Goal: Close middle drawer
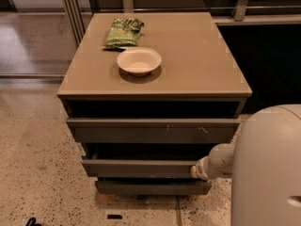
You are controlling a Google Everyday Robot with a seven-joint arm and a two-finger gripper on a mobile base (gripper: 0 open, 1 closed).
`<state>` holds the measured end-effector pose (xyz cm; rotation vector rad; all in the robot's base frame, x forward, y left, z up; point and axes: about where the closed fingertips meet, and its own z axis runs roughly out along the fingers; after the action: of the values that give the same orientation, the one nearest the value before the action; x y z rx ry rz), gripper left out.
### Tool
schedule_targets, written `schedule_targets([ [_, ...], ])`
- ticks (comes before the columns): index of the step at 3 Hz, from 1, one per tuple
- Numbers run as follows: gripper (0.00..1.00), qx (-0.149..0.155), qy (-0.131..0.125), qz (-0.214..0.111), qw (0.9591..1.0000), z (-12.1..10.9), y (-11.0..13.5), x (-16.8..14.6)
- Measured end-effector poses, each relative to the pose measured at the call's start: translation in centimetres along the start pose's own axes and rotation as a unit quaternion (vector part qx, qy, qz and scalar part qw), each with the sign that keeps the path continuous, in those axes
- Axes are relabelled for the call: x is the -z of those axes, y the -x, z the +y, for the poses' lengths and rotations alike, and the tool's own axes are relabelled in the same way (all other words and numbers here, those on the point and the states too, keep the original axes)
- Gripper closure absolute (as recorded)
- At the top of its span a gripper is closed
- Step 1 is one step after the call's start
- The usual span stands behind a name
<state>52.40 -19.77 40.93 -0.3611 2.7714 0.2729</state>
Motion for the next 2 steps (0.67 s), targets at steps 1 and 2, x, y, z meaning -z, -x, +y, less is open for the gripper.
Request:
schedule_targets([
  [1,1.0,-0.001,-0.004,-0.013,0.9999,-0.7,1.5,-0.1],
  [2,1.0,0.003,0.001,-0.02,0.9998,-0.7,2.5,-0.4],
])
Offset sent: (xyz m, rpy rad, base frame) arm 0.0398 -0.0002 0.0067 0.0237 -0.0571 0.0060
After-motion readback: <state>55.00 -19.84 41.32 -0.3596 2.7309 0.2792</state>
